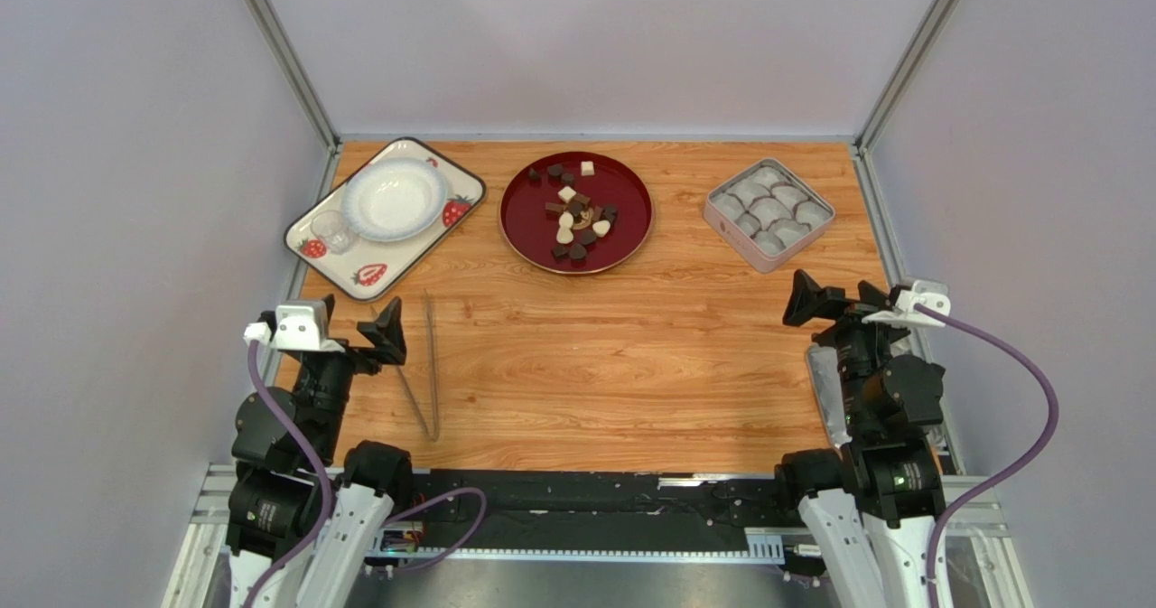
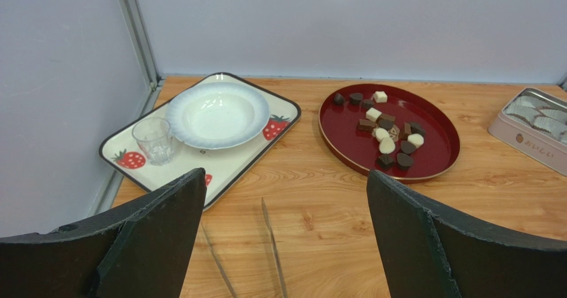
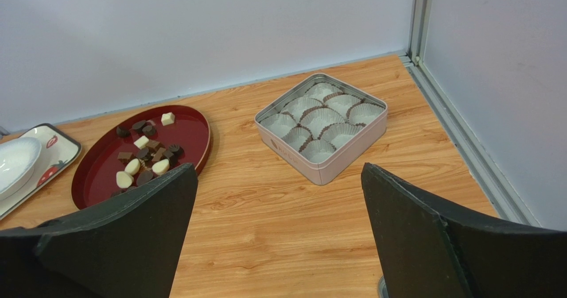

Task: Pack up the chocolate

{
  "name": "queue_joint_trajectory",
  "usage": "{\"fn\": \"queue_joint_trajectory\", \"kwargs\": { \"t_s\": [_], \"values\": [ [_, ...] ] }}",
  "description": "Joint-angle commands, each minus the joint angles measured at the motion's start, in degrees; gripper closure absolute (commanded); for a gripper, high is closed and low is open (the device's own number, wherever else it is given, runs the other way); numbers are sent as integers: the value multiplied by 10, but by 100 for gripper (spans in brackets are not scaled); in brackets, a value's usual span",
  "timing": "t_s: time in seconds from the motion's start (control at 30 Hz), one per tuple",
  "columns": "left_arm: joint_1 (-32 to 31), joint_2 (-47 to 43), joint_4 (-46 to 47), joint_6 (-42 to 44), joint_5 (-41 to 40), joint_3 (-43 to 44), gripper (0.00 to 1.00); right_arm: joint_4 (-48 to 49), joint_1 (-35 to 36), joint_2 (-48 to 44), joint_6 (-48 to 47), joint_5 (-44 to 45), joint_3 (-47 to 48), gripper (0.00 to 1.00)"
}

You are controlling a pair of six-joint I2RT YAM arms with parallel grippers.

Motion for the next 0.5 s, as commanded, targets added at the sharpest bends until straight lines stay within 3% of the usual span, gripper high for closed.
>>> {"fn": "queue_joint_trajectory", "kwargs": {
  "t_s": [0.0,0.27,0.47],
  "values": [
    [-5,-12,12,-4,-7,-4,1,-4,2,35,27,-45,34,1],
    [-10,-28,5,-14,-14,-3,1,-25,2,208,65,-183,93,1],
    [-12,-37,-20,-43,-34,4,1,-33,5,351,74,-234,147,1]
  ]
}}
